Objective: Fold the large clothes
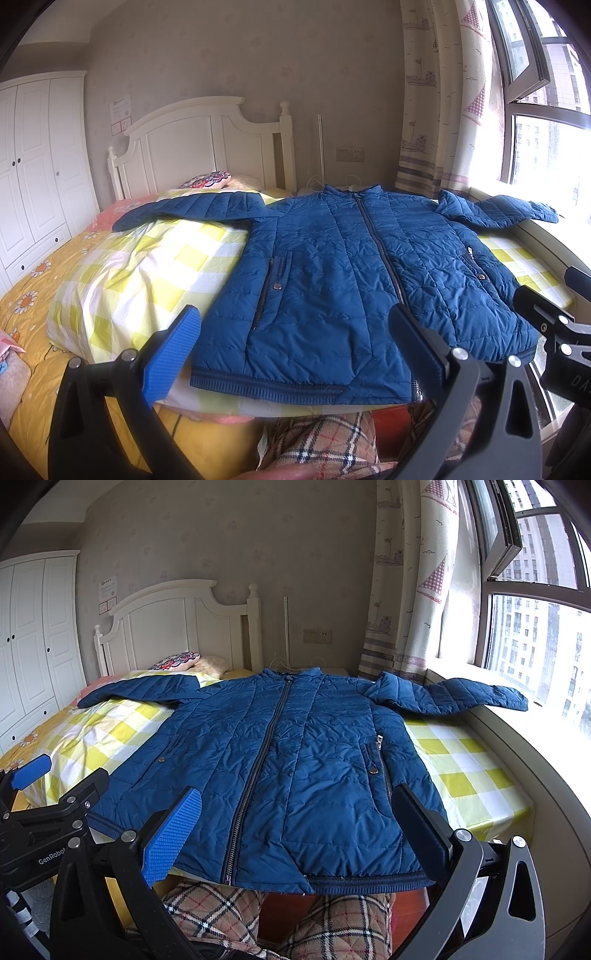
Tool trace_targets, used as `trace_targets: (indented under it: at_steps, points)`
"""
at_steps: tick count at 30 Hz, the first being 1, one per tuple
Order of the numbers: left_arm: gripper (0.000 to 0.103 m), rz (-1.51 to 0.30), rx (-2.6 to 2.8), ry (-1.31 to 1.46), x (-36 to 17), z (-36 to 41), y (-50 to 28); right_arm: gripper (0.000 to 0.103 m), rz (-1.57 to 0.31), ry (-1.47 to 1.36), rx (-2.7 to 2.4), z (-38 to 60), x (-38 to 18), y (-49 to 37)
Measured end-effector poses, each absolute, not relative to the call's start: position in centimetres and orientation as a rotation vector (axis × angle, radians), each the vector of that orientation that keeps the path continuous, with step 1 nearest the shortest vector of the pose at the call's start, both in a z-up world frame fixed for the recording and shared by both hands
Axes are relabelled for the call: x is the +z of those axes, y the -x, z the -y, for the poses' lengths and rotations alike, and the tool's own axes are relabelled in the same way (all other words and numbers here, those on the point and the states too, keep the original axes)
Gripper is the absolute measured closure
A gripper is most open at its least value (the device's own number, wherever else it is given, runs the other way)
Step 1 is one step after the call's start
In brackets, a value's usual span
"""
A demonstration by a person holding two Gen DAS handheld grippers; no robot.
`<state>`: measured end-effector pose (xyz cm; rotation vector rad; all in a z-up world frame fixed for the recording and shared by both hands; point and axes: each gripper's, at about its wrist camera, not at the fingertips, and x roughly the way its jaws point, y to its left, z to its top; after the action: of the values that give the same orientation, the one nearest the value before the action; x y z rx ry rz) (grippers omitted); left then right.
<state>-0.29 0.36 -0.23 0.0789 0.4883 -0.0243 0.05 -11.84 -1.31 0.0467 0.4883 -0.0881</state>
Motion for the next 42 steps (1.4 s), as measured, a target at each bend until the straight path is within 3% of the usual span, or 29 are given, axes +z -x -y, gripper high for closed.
trace_targets:
  at_steps: [16,24,33,42]
  points:
    - [0.002,-0.578,-0.101,-0.05,-1.5,-0.6,-2.1,0.004,-0.513,-0.095,-0.052,13.1,-2.1,-1.3]
    - [0.002,-0.743,-0.128,-0.176,-5.1,2.6,-16.6,0.004,-0.607,-0.181,-0.114,18.8,-4.3,-10.2]
    - [0.002,-0.88,-0.12,-0.162,-8.2,3.7,-34.6,0.004,-0.674,-0.474,-0.348,33.1,-7.4,-21.1]
    - [0.002,-0.943,-0.131,-0.074,-11.2,1.5,-38.5,0.004,-0.659,-0.669,-0.623,47.9,-8.9,-29.7]
